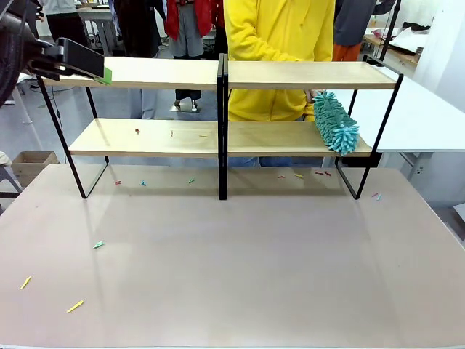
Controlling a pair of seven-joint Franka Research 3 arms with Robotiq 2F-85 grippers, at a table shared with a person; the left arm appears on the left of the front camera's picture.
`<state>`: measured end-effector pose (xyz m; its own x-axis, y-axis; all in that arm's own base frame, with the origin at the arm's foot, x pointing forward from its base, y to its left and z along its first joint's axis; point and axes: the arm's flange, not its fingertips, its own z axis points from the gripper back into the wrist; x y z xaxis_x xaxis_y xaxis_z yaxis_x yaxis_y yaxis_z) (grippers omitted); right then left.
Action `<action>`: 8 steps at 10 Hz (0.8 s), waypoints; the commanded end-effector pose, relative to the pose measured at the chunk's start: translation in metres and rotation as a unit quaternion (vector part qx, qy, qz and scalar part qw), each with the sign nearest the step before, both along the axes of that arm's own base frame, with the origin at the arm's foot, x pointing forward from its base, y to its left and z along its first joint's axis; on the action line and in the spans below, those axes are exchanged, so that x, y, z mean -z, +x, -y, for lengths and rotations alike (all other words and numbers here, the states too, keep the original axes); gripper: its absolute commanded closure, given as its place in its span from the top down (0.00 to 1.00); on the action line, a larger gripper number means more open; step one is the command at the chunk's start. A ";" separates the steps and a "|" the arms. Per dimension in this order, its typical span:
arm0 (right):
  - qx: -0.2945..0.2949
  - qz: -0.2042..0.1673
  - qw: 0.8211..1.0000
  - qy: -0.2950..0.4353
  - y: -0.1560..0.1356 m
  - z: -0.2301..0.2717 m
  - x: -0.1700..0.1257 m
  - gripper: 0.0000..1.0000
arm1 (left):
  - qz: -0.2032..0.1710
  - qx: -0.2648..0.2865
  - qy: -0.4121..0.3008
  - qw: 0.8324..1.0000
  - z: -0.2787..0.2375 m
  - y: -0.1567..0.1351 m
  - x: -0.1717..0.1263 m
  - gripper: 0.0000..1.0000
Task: Clean the shelves.
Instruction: Clean another randomly selected level of the Shelf with the Duster.
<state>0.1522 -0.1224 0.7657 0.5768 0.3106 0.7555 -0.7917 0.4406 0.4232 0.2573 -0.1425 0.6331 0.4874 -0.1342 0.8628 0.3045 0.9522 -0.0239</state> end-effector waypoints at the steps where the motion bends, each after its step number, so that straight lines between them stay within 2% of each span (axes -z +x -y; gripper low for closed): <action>1: -0.005 0.007 1.000 0.011 -0.001 -0.002 -0.005 0.12 | 0.001 -0.003 0.000 1.000 -0.001 0.001 -0.001 1.00; 6: 0.000 0.000 1.000 0.000 0.000 0.000 0.000 0.12 | 0.001 -0.003 0.000 1.000 -0.001 0.001 -0.001 1.00; 7: -0.012 -0.047 0.997 -0.064 0.007 -0.025 0.005 0.12 | 0.001 -0.003 0.000 1.000 -0.001 0.001 -0.001 1.00; 8: -0.024 -0.069 0.991 -0.114 0.018 -0.053 0.010 0.12 | 0.001 -0.003 0.000 1.000 -0.001 0.001 -0.001 1.00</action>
<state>0.1609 -0.0990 0.7577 0.6191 0.4013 0.6750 -0.7728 0.4641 0.4329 0.2574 -0.1423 0.6330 0.4878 -0.1339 0.8626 0.3043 0.9523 -0.0243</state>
